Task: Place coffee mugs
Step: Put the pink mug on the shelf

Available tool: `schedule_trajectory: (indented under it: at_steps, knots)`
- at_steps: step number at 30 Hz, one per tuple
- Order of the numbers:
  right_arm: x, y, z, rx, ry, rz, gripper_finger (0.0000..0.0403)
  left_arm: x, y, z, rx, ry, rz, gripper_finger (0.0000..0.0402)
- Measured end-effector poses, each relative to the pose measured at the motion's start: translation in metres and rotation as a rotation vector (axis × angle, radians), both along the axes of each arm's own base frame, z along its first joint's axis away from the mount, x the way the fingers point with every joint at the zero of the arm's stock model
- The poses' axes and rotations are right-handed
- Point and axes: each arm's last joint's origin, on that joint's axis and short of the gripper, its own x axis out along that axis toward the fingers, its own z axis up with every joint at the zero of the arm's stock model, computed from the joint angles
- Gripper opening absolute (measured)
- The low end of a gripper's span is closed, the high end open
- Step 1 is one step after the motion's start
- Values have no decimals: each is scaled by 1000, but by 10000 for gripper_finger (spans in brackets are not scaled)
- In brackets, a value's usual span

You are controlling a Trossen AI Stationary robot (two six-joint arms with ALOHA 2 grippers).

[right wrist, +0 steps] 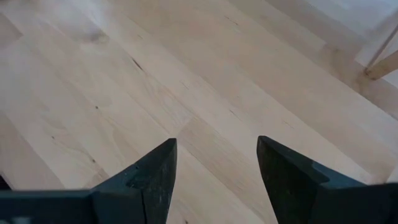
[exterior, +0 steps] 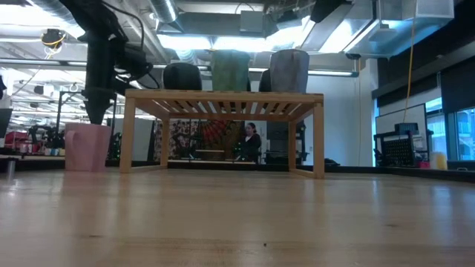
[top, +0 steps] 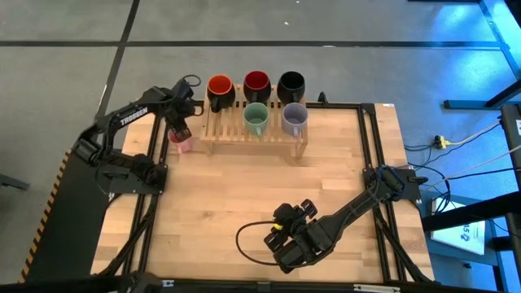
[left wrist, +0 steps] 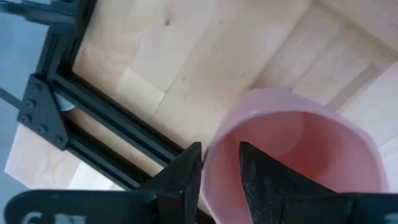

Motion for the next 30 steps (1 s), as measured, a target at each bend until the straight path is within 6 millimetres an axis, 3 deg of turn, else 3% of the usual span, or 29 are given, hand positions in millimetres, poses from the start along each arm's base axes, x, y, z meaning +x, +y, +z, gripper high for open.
schedule_trajectory:
  at_steps: [7,14,18,30]
  knots:
    - [0,0,0,-5,-6,-1,209,4,8,-16,-68,51,-26,98]
    - [0,0,0,-6,-6,-1,209,5,8,-19,-106,54,-45,24]
    - [0,-1,0,-18,-8,-2,209,4,5,-15,-95,41,-53,20]
    - [0,-2,1,-66,-12,16,209,-3,-35,50,-47,8,-20,17]
